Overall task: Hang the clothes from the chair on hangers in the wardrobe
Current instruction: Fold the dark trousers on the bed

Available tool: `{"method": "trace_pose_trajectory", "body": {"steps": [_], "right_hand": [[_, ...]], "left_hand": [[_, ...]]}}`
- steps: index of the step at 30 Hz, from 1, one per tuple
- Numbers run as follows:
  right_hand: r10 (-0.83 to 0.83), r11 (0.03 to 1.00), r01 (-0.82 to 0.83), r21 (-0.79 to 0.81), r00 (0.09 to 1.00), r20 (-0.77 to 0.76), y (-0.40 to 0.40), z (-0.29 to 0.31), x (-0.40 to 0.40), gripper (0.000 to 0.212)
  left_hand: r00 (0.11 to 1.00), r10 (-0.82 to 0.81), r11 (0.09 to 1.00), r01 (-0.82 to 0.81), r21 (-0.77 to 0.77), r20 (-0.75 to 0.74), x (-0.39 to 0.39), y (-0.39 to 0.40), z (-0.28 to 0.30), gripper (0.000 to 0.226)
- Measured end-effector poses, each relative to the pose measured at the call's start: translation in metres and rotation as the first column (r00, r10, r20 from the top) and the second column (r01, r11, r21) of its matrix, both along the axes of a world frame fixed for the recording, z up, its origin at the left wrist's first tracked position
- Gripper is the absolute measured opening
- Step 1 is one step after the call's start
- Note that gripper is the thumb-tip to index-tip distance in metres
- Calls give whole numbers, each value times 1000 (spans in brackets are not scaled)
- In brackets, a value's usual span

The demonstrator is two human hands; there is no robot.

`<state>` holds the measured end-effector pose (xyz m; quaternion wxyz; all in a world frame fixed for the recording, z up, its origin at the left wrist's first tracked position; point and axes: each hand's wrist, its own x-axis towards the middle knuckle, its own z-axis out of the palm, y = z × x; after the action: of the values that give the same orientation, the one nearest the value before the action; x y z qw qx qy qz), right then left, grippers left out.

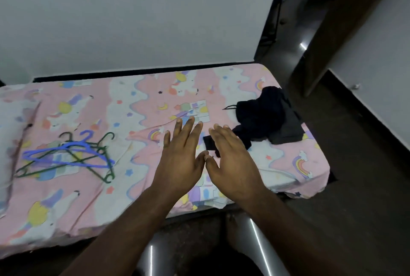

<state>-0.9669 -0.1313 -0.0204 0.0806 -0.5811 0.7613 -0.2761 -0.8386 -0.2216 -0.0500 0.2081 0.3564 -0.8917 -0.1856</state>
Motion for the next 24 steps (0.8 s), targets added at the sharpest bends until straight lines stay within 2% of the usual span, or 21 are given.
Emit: {"method": "trace_pose_trajectory", "body": {"steps": [6, 15, 24], "right_hand": [[-109, 990, 97, 102, 987, 119, -39, -39, -115, 57], [-227, 932, 142, 334, 945, 233, -111, -113, -312, 60], [-339, 868, 180, 462, 896, 286, -191, -181, -421, 56]], "left_hand": [[994, -85, 994, 80, 75, 75, -125, -49, -36, 63], [957, -138, 950, 55, 307, 256, -327, -118, -118, 62], [930, -72, 898, -97, 428, 361, -421, -193, -192, 65]]}}
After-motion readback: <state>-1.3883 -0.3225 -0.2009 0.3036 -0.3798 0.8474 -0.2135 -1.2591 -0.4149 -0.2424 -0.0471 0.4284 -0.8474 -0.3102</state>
